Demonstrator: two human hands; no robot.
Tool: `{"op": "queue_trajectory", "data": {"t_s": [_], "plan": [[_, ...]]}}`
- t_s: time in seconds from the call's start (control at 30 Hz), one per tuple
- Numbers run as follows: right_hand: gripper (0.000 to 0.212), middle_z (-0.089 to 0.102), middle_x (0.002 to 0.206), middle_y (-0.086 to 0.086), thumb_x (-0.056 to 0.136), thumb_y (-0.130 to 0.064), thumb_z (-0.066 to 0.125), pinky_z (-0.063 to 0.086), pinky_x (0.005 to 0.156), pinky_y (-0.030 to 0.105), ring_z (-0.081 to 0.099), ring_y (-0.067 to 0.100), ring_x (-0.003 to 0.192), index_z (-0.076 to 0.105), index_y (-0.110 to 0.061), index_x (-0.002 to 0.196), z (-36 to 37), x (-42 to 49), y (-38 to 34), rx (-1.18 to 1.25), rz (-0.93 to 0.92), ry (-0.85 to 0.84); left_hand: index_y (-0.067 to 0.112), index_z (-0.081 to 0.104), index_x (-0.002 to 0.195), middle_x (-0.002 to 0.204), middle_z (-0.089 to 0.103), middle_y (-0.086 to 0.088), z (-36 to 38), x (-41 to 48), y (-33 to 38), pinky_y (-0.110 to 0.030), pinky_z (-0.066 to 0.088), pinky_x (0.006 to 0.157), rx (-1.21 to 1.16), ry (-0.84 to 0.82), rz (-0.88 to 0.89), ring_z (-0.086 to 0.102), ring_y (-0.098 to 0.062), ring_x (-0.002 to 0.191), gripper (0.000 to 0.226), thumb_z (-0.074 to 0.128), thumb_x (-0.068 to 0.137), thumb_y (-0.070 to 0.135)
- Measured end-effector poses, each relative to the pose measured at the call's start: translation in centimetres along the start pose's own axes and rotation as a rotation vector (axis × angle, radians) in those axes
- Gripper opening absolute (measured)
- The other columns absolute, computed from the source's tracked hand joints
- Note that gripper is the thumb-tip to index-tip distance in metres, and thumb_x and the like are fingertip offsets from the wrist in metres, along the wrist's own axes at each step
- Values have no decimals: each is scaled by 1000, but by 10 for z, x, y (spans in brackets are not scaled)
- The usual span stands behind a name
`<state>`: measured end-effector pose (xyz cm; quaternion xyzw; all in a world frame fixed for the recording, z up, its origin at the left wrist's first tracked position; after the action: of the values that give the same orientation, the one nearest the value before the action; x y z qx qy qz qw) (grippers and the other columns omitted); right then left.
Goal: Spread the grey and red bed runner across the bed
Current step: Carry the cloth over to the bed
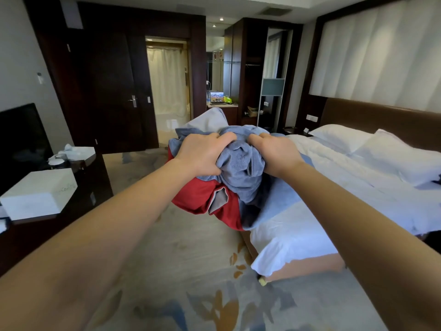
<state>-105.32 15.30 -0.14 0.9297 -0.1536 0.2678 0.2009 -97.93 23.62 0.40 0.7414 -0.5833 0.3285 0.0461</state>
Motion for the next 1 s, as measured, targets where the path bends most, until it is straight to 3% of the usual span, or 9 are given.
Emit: {"op": "queue_trajectory", "data": {"t_s": [0.27, 0.63, 1.0], "plan": [[31, 59, 101, 9, 86, -31, 58, 33, 55, 32, 62, 33, 85, 50, -14, 111, 77, 68, 64, 17, -34, -35, 26, 43, 122, 85, 63, 1, 66, 87, -18, -29, 38, 45, 18, -6, -31, 62, -27, 67, 64, 68, 63, 33], [34, 59, 104, 9, 87, -34, 59, 29, 56, 31, 61, 33, 89, 51, -14, 113, 158, 146, 125, -6, -52, -30, 25, 44, 121, 86, 63, 0, 151, 181, -50, -27, 31, 42, 39, 9, -27, 62, -27, 65, 63, 68, 63, 34], [31, 57, 100, 9, 87, -31, 58, 31, 53, 31, 61, 32, 85, 49, -14, 111, 272, 249, 158, -3, 19, -98, 25, 42, 122, 88, 61, 0, 260, 271, -125, -30, 41, 45, 13, -42, 43, 60, -26, 67, 61, 67, 66, 30]]}}
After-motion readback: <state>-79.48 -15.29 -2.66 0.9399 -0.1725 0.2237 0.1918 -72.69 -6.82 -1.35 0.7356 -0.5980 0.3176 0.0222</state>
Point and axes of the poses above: each hand's wrist, its own x-axis towards the middle knuckle, its own z-axis out of the palm, y = z × x, the point moved 10 cm from there along x, towards the middle knuckle
